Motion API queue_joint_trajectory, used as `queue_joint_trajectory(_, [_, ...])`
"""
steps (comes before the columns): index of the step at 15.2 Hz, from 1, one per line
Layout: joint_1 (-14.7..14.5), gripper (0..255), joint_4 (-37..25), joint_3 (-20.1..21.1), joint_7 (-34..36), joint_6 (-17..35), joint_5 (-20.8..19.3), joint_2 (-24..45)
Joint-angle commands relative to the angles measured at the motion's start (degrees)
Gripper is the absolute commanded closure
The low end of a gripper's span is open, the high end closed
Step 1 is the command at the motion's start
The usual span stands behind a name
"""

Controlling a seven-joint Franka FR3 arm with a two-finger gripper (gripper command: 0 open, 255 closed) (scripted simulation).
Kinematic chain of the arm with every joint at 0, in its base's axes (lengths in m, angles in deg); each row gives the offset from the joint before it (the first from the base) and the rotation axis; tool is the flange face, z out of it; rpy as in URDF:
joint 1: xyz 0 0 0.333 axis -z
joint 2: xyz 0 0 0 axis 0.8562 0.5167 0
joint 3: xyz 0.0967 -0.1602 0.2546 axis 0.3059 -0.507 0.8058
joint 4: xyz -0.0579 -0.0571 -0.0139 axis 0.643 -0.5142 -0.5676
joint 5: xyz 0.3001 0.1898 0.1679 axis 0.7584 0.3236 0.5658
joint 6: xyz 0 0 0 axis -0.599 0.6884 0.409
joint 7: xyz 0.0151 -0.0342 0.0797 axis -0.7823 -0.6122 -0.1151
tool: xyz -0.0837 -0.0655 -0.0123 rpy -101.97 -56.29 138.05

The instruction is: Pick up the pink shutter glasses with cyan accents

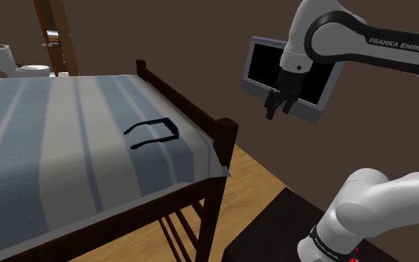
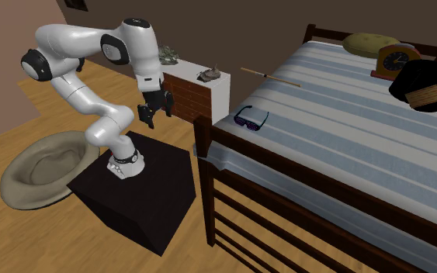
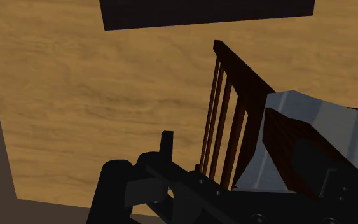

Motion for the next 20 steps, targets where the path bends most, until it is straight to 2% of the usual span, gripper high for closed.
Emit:
queue_joint_trajectory(1, [0.0, 0, 0.0, 0.0, 0.0, 0.0, 0.0, 0.0])
queue_joint_trajectory(11, [-1.4, 0, -10.1, 8.6, 10.3, 7.6, 2.3, 17.3])
queue_joint_trajectory(20, [-2.5, 0, -25.6, 15.3, 20.1, 10.3, -1.0, 35.7])
